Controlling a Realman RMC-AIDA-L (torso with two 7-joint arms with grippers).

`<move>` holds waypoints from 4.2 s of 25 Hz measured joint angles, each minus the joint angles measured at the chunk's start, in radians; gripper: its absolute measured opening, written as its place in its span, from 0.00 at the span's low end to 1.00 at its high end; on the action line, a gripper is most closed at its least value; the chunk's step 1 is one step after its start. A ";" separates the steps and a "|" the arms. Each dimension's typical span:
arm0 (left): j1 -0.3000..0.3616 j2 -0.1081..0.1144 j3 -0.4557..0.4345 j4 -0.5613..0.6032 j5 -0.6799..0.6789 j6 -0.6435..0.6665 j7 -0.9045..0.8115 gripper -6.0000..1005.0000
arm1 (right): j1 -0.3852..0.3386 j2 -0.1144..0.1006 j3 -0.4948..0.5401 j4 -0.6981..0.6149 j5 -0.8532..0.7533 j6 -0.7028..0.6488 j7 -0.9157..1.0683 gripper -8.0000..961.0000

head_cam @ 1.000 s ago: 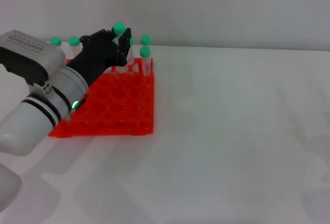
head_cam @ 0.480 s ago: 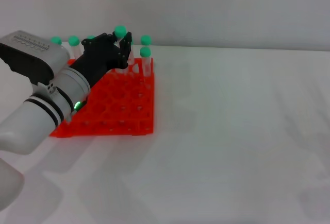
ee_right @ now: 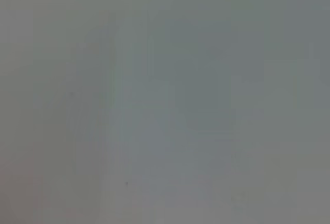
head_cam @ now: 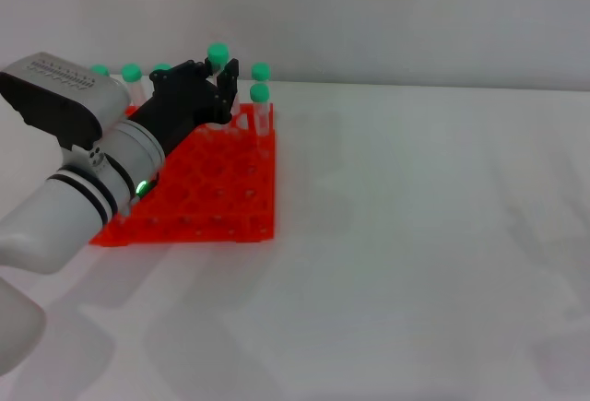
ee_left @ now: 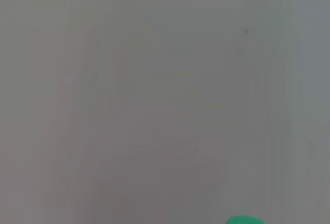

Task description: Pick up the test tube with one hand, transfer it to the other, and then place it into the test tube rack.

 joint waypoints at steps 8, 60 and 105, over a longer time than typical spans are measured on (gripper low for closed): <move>-0.013 -0.002 0.002 0.006 -0.001 0.017 -0.004 0.32 | 0.002 0.000 0.000 0.000 0.000 0.000 0.000 0.88; 0.067 -0.012 0.041 -0.002 -0.048 0.074 -0.021 0.58 | -0.009 0.000 0.008 0.000 0.001 0.002 0.000 0.88; 0.354 -0.015 0.055 0.100 -0.535 -0.459 -0.062 0.78 | -0.002 0.000 0.206 0.110 0.003 -0.065 0.011 0.88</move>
